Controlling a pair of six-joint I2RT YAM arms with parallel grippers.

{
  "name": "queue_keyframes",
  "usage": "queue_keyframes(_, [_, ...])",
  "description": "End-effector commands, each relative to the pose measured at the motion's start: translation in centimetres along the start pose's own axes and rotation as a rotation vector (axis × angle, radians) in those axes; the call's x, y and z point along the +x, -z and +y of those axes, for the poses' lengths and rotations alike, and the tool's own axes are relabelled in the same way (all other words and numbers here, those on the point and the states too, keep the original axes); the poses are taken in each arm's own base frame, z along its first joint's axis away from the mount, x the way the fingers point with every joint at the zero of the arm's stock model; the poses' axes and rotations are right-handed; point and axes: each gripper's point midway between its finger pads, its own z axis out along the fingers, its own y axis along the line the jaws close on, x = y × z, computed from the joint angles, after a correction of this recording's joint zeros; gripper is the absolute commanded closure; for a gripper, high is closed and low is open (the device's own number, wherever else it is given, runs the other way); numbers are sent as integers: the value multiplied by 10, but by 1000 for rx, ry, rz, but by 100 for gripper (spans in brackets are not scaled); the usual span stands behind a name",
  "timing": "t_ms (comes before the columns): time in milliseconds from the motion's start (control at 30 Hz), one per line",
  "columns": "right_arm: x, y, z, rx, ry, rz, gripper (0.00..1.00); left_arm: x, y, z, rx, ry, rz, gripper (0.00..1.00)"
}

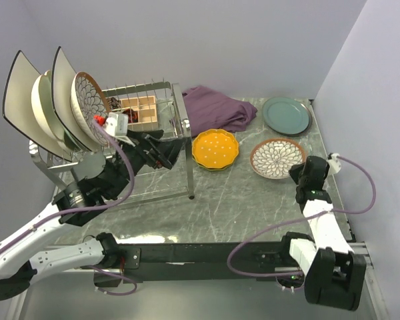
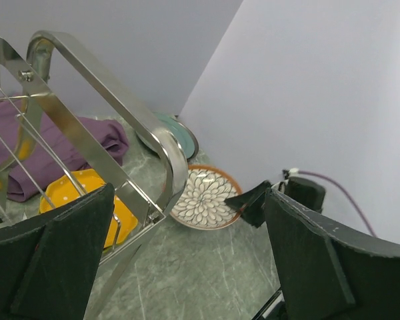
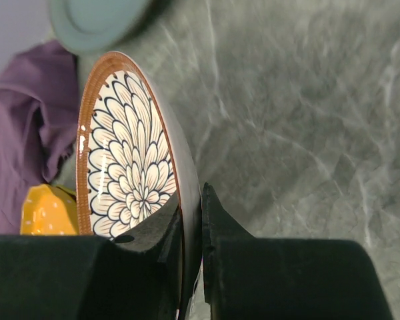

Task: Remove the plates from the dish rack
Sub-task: Place the plate at the center of the board.

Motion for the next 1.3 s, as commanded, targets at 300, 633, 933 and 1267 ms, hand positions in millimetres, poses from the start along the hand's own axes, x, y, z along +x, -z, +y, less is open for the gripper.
queue_keyframes(300, [-9,-52,68,-316,-260,-32,100,-37,27,-7,40,53,-96,0])
queue_keyframes(633, [27,-92,44,-200,-300,73,74,-49,39,-2,30,82,-151,1])
queue_keyframes(933, [23,-97,18,95,-258,144,43,-51,24,4,-53,77,-135,1])
queue_keyframes(1267, [-10,-67,9,251,-193,108,28,-114,34,11,-197,-10,-204,1])
